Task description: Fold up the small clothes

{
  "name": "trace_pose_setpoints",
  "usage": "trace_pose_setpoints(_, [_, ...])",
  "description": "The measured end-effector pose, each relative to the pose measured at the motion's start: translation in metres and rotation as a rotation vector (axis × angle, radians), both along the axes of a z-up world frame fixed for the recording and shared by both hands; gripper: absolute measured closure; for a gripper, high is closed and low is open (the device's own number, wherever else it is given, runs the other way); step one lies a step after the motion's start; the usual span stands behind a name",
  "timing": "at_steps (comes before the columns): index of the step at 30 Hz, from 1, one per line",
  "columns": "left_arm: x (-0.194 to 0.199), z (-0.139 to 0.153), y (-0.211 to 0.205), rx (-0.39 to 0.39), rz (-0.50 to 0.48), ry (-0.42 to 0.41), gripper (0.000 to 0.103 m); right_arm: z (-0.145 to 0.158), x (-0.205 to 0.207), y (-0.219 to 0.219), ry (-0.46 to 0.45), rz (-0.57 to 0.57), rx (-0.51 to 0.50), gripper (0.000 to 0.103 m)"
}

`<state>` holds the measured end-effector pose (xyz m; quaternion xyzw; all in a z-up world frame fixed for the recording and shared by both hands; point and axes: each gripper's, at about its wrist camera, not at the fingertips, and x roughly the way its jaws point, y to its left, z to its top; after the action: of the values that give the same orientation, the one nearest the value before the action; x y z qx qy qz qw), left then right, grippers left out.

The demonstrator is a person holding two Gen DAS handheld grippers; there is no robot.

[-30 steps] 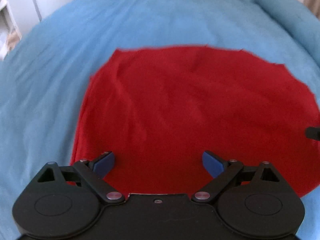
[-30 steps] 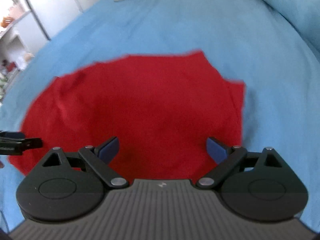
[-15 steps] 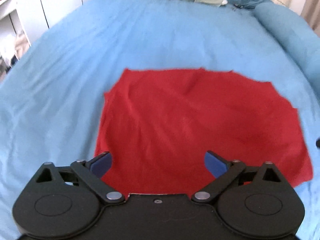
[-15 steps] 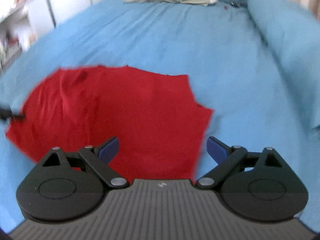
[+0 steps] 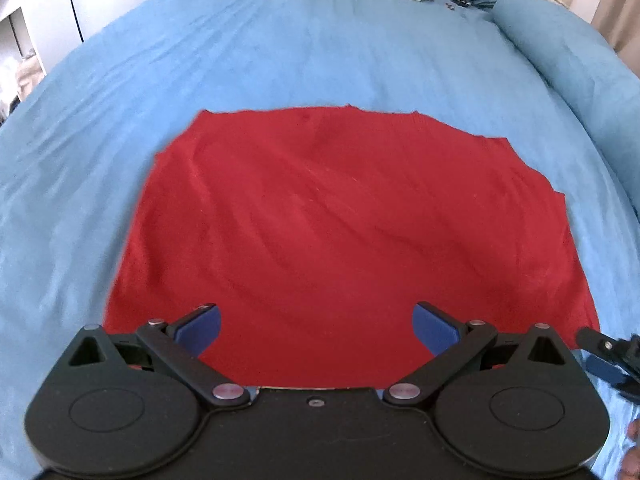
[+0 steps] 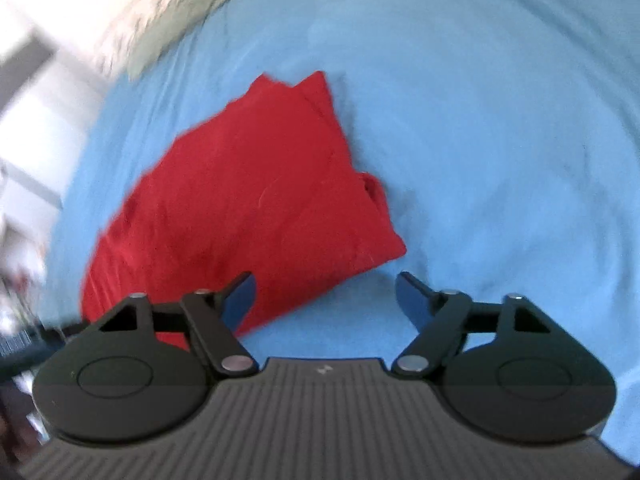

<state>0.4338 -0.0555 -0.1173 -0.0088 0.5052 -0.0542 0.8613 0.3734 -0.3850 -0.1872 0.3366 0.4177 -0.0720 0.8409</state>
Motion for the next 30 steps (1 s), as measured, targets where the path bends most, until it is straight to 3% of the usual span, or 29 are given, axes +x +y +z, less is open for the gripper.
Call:
trace_pose_setpoints(5, [0.014, -0.012, -0.015, -0.01, 0.015, -0.011, 0.0, -0.022, 0.017, -0.013, -0.09, -0.116, 0.068, 0.021])
trace_pose_setpoints(9, [0.034, -0.025, -0.023, -0.02, 0.028, -0.023, 0.0, -0.029, 0.041, -0.019, -0.123, -0.101, 0.084, 0.028])
trace_pose_setpoints(15, [0.074, -0.04, -0.02, -0.035, 0.147, -0.042, 0.0, -0.028, 0.06, -0.025, -0.104, -0.035, 0.044, 0.053])
trace_pose_setpoints(17, [0.083, -0.046, -0.017, -0.05, 0.173, -0.044, 0.0, -0.027, 0.063, -0.026, -0.1, -0.022, 0.064, 0.068])
trace_pose_setpoints(20, [0.097, -0.06, -0.021, -0.024, 0.178, -0.004, 0.0, -0.017, 0.065, -0.022, -0.104, -0.001, 0.048, 0.072])
trace_pose_setpoints(24, [0.101, -0.068, -0.034, 0.077, 0.104, -0.014, 0.0, 0.006, 0.067, -0.012, -0.152, 0.024, 0.058, 0.074])
trace_pose_setpoints(30, [0.107, -0.047, -0.006, 0.046, 0.047, 0.048, 0.0, 0.06, 0.098, 0.036, -0.247, 0.095, 0.093, 0.075])
